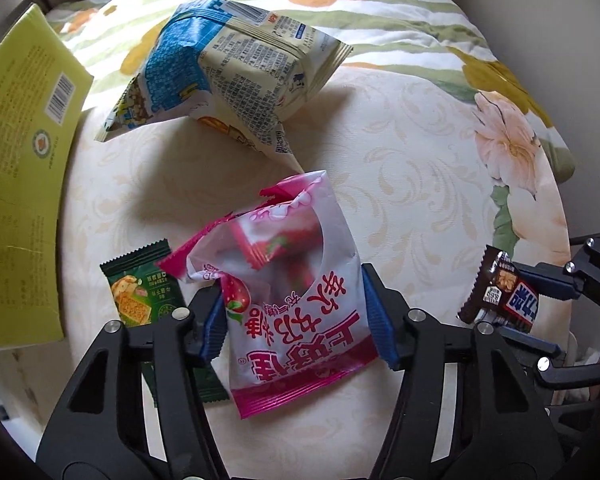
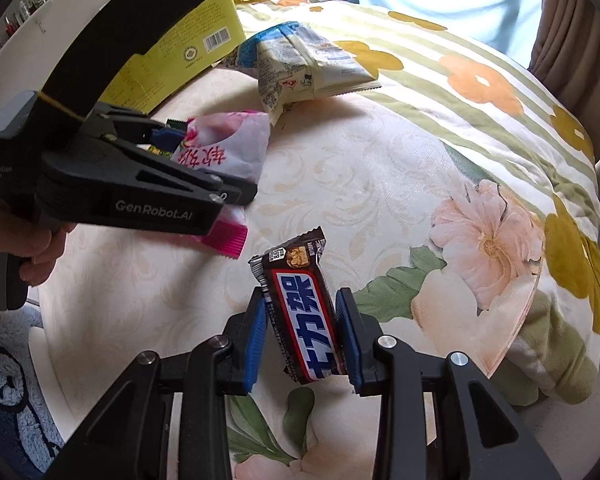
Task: Organize snacks
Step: 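Grasp the pink strawberry bag with the left tool while the right tool grasps the chocolate bar, then drop the pink bag into the box from the left tool while the right tool carries the bar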
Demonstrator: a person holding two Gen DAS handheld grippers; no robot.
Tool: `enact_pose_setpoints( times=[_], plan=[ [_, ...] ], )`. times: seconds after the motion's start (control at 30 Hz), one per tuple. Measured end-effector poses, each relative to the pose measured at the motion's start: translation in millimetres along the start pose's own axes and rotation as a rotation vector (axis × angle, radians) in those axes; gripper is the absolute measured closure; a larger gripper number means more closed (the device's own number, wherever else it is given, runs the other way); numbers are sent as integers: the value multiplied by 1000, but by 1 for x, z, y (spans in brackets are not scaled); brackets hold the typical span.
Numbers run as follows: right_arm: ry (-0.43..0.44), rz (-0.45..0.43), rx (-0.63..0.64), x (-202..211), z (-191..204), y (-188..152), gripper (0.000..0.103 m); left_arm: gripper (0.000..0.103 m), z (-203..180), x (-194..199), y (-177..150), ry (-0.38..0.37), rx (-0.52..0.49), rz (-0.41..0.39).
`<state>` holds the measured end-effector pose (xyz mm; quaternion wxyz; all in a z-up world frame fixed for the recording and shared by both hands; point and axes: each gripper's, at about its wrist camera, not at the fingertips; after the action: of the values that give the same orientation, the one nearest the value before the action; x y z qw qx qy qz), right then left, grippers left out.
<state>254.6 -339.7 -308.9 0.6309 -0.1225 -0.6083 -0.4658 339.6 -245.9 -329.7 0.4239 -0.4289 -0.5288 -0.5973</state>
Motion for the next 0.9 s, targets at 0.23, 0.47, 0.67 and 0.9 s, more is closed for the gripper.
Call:
enact_pose_setpoints(
  times=[0.23, 0.47, 0.67, 0.9],
  plan=[
    [-3, -40, -27, 16, 5, 5, 72, 54, 12, 20, -14, -41, 9, -16],
    [-17, -92, -77, 36, 15, 16, 72, 55, 31, 62, -20, -87, 33, -86],
    [-45, -145, -76, 61, 33, 48, 71, 55, 64, 116, -16, -98, 42, -207],
    [-75, -228, -17, 89, 79, 104, 71, 54, 127, 170, -6, -103, 90, -327]
  ],
)
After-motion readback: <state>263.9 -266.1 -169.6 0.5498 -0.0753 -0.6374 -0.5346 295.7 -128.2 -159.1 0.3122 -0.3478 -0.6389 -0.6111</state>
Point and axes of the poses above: each gripper's, at about its wrist camera, not at the fingertips, and x roughly against the way its jaws point, z to its left, y to its top, and after that the axes turned 5 degrees about y, right-handed
